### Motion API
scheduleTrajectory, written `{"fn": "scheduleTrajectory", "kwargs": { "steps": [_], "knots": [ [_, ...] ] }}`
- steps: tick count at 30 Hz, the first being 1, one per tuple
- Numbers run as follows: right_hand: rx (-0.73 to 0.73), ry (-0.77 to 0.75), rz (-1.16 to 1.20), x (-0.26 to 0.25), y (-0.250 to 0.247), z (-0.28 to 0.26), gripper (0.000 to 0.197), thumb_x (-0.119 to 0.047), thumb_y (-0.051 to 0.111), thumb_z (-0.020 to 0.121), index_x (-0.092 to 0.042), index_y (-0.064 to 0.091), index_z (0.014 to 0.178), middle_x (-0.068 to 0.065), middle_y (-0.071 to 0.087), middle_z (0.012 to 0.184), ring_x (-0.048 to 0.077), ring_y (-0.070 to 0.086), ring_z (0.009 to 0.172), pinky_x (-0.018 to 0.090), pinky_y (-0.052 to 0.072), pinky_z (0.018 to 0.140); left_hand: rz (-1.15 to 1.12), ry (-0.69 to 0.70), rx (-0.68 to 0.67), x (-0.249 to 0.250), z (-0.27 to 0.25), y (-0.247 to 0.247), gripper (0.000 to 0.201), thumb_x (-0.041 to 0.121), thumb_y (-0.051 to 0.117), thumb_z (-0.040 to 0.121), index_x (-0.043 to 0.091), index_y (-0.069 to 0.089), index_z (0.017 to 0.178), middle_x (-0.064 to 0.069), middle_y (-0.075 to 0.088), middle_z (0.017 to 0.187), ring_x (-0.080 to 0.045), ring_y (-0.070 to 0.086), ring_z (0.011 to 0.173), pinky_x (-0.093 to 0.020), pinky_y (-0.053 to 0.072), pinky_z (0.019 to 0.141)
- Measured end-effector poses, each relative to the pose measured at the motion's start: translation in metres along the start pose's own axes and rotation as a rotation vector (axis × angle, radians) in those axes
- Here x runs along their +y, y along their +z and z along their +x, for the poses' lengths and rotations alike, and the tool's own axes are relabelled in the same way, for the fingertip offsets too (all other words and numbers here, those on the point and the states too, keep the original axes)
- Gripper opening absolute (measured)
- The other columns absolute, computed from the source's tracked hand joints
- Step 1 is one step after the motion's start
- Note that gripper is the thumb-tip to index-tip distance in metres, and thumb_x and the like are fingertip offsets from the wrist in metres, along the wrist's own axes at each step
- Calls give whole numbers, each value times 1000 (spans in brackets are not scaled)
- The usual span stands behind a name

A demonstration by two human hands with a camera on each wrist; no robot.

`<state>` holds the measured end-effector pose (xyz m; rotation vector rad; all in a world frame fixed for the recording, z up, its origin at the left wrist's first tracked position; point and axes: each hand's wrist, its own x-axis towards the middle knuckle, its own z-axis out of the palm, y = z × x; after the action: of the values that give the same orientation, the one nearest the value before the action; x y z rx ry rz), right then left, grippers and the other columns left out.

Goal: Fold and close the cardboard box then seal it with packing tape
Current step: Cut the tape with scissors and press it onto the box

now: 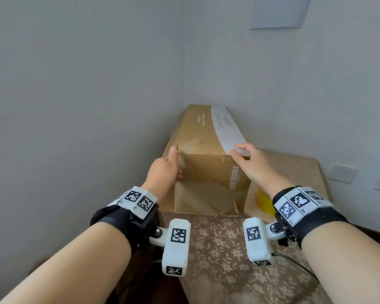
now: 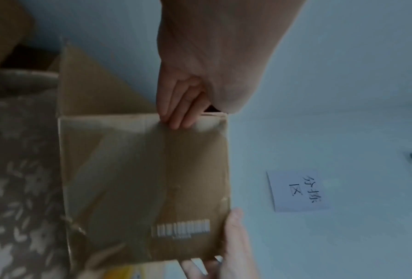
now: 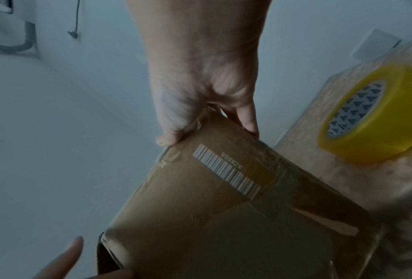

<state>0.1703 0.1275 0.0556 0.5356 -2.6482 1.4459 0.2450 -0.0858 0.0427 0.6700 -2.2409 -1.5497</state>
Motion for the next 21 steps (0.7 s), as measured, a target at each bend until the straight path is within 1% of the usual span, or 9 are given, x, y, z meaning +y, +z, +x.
{"fn": "scheduleTrajectory", "kwargs": {
  "steps": [3,6,8,11,13,15,16,18,21],
  "knots": [
    [6,5,-3,3,0,1,43,-45,50,94,-27,48,134,4,41,143,24,44,127,32,37,96,141,-124,24,1,-6,10,82,67,18,90,2,44,134,-18,52,131,-34,49,120,-46,37,106],
    [26,-8,-33,6,3,3,43,-44,50,94,-26,49,133,6,42,142,25,45,127,33,37,98,-29,-128,-57,1,-14,18,77,64,14,93,9,29,146,-9,29,153,-26,26,140,-38,19,114],
    [28,-23,-16,10,3,3,43,-41,51,95,-25,48,134,6,44,142,24,44,127,28,35,96,-256,-132,-108,4,-16,22,74,66,18,92,17,27,148,-2,25,154,-20,21,143,-35,15,116],
    [14,-78,26,18,-1,-4,46,-27,58,93,-24,45,138,0,42,143,17,37,133,23,29,100,-426,-88,-51,14,-11,26,65,64,30,92,18,47,134,2,53,129,-18,45,122,-33,32,105],
    [61,-101,88,26,-7,-7,50,-21,63,90,-24,45,137,-3,44,142,14,36,134,25,29,106,-466,48,29,32,-10,32,39,50,38,96,16,58,102,0,54,87,-12,49,83,-28,37,79],
    [146,-98,181,33,-14,-5,49,-27,66,88,-28,49,133,-4,49,138,15,42,131,35,34,110,-399,247,106,62,-9,38,37,40,41,98,12,49,75,-7,44,68,-16,42,62,-30,36,64],
    [196,-86,231,32,-18,-2,45,-32,67,87,-33,50,129,-5,52,135,16,47,127,40,38,108,-303,347,131,79,-8,42,37,37,41,98,9,51,76,-10,51,71,-22,49,66,-35,41,69],
    [325,-46,314,29,-30,3,37,-37,65,87,-39,49,121,-4,57,124,17,54,116,44,46,100,22,487,195,113,-2,54,35,36,41,98,5,55,109,-16,60,108,-33,53,104,-44,39,95],
    [535,30,386,29,-58,10,42,-34,59,92,-26,43,130,1,56,119,21,56,112,38,46,96,313,744,183,159,-9,84,52,29,48,96,1,35,138,-17,40,136,-32,40,124,-38,29,106]
  ]
}}
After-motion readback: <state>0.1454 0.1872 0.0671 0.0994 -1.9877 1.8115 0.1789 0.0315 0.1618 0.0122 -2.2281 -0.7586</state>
